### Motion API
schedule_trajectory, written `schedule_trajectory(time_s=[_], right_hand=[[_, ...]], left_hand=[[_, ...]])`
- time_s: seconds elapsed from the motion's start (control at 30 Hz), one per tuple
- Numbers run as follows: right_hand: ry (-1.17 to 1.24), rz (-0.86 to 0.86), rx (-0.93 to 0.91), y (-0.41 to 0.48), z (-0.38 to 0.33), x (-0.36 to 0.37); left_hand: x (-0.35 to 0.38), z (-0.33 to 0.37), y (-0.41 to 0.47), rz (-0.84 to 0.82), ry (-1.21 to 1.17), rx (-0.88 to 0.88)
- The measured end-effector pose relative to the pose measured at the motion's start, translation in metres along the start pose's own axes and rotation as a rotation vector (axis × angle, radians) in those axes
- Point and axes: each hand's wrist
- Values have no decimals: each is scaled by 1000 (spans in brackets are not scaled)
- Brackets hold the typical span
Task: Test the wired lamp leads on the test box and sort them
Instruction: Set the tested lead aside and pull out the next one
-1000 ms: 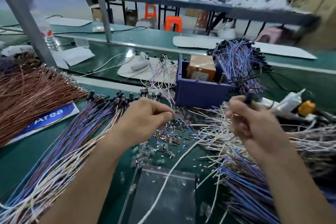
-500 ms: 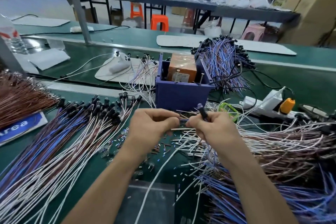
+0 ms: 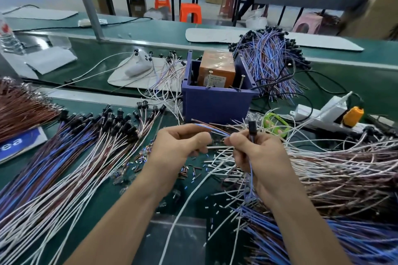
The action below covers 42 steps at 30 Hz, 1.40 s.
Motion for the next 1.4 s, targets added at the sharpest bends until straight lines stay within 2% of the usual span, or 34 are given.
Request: schedule_trajectory(time_s=[0.17,0.27,0.33,0.43,0.5,0.63,0.7,0.97,1.07,1.27,1.4], right_hand=[[-93,-14,-65,-1,5,4],[-136,-41,-121,-5,3,6],[-96,1,-153,-5,1,9],[103,116,-148,0,-9,10],[147,120,-164,2,-17,8],[10,69,-220,7,-28,7],[-11,78,-192,14,-33,6],[95,162,-51,36,-40,-10],[124,178,-55,35,-34,-13],[52,280,-115,39,-22,-13],[19,302,-159,39,-19,-14]], left_hand=[[12,-1,-6,-17,-204,-33],[18,2,-7,2,-241,-32],[22,5,-6,14,-269,-39],[27,18,-1,27,-319,-48],[28,28,6,60,-300,-20],[27,40,22,60,-127,36],[27,43,27,34,-63,23],[30,36,38,88,-302,-116],[23,32,42,118,-364,-167],[22,23,47,223,-183,-105],[24,20,47,243,-159,-91]])
Point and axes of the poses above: each hand's wrist, its own y-axis towards the middle knuckle, its own x-axis out of the palm, z = x × y, and after that the axes turned 3 degrees about -z, right-handed
